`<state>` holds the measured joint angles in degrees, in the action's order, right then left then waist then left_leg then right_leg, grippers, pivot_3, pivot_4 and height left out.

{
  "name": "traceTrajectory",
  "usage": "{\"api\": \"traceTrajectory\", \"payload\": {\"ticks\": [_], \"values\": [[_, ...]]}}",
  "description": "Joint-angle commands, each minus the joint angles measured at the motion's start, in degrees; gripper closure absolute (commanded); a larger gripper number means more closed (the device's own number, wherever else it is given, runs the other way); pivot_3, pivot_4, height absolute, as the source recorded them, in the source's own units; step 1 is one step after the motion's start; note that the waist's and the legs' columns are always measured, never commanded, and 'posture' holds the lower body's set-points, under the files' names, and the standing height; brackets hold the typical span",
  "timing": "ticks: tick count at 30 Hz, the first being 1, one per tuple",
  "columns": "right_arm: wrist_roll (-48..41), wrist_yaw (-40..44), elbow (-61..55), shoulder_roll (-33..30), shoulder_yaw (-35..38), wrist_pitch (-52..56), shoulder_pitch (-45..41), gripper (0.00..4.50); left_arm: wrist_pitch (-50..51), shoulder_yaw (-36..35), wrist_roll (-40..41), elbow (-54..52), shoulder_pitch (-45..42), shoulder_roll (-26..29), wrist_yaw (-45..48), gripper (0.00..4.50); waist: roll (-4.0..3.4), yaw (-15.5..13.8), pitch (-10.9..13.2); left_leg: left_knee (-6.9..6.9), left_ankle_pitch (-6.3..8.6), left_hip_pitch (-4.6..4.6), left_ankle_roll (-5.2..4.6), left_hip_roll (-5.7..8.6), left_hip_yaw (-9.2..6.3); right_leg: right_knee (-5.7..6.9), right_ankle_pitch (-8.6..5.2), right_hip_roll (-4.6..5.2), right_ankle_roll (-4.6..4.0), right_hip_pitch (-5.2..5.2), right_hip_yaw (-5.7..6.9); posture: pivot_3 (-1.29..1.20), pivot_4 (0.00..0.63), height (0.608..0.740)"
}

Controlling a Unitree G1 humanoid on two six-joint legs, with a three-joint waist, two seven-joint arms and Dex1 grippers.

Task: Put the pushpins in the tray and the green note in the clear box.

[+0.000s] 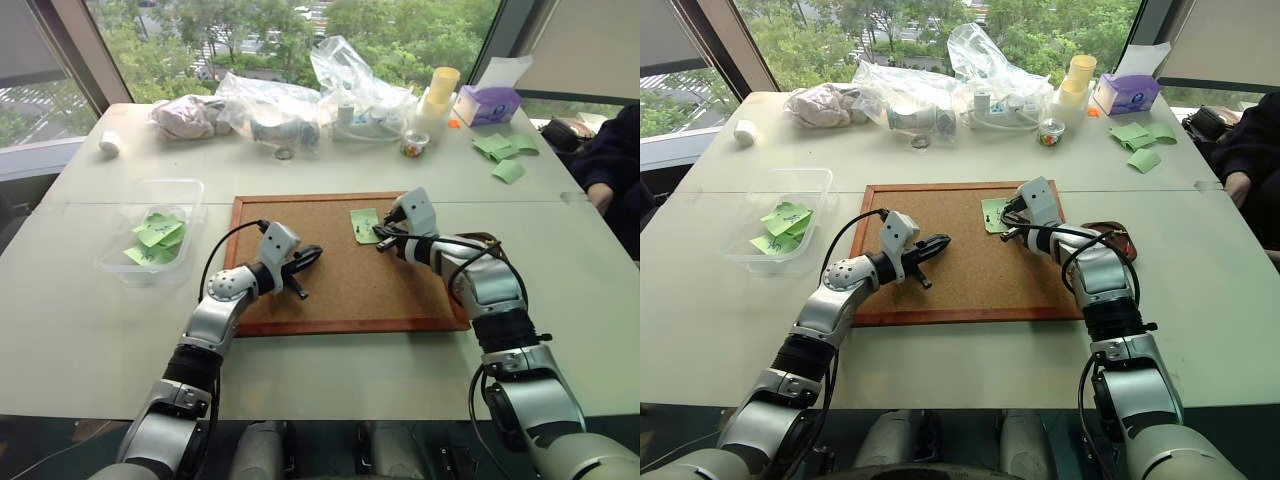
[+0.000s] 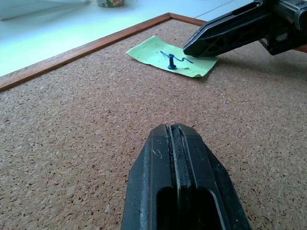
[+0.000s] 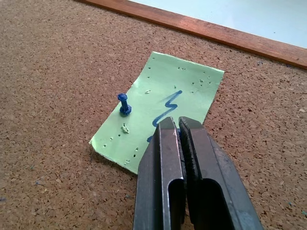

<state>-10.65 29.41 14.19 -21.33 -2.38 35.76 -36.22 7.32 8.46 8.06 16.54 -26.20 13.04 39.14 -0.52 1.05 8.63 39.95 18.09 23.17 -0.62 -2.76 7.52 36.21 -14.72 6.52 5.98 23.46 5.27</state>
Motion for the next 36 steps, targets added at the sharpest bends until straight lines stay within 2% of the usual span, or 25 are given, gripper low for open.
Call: {"api": "traceTrajectory", "payload": {"ticks": [1,9,15,23,25,27,33,36], "values": [[-3.8,-1.51,-9.64,-1.79,6.63,3.3,-1.63,4.45,0.92,0.59,-2.39,4.05,1.53,0.89,-1.36,4.5,-0.01,-0.05,0.0,0.0,0.0,0.01,0.0,0.0,-0.01,0.0,0.0,0.0,0.0,0.02,0.0,0.0,0.15,0.74],[-6.07,-4.1,-17.09,-6.83,14.42,9.62,3.01,4.45,-0.25,1.28,-2.66,5.59,1.51,0.88,-1.7,4.5,0.0,-0.21,-0.02,-0.02,0.02,-0.11,-0.02,0.01,-0.05,-0.02,0.0,0.05,0.0,-0.1,0.0,0.0,0.15,0.74],[-5.5,-4.31,-16.91,-13.13,20.58,9.02,13.27,4.45,-0.39,1.74,-2.57,5.76,1.17,0.56,-1.64,4.5,-0.01,-0.38,-0.02,-0.02,0.06,-0.11,-0.11,0.01,-0.03,-0.04,0.0,0.14,0.0,-0.13,0.0,0.0,0.15,0.74],[-5.96,-3.14,-15.29,-13.03,19.61,7.08,19.06,4.45,-0.9,2.01,-2.61,6.47,0.44,0.64,-1.12,4.5,-0.07,-0.18,-0.05,-0.12,0.25,-0.46,-0.43,-0.03,-0.02,-0.01,0.0,0.15,-0.02,-0.36,-0.01,0.0,0.15,0.74],[-6.02,-3.3,-15.43,-12.8,19.61,6.86,19.45,3.91,-0.87,1.94,-2.56,6.53,0.17,0.75,-1.06,4.5,-0.07,-0.23,-0.05,-0.11,0.27,-0.45,-0.46,-0.03,-0.02,-0.02,0.0,0.18,-0.01,-0.36,-0.01,0.0,0.15,0.74],[-5.99,-3.5,-15.66,-12.77,19.68,6.61,19.61,3.16,-0.86,1.88,-2.51,6.54,0.06,0.85,-1.06,4.5,-0.06,-0.29,-0.05,-0.11,0.27,-0.45,-0.46,-0.02,-0.01,-0.02,0.0,0.18,-0.01,-0.36,-0.01,0.0,0.15,0.74],[-6.01,-3.61,-16.16,-13.39,19.92,6.34,19.5,0.13,-0.95,1.8,-2.46,6.43,0.2,0.93,-1.07,4.5,-0.06,-0.27,-0.05,-0.12,0.27,-0.45,-0.46,-0.03,-0.01,-0.02,0.0,0.18,-0.01,-0.36,-0.01,0.0,0.15,0.74],[-6.24,-3.48,-16.43,-13.38,19.8,6.23,19.18,0.05,-0.97,1.81,-2.46,6.24,0.36,0.98,-1.04,4.5,-0.06,-0.27,-0.05,-0.12,0.27,-0.45,-0.46,-0.03,-0.02,-0.03,0.0,0.18,-0.02,-0.36,-0.01,0.0,0.15,0.74]]}}
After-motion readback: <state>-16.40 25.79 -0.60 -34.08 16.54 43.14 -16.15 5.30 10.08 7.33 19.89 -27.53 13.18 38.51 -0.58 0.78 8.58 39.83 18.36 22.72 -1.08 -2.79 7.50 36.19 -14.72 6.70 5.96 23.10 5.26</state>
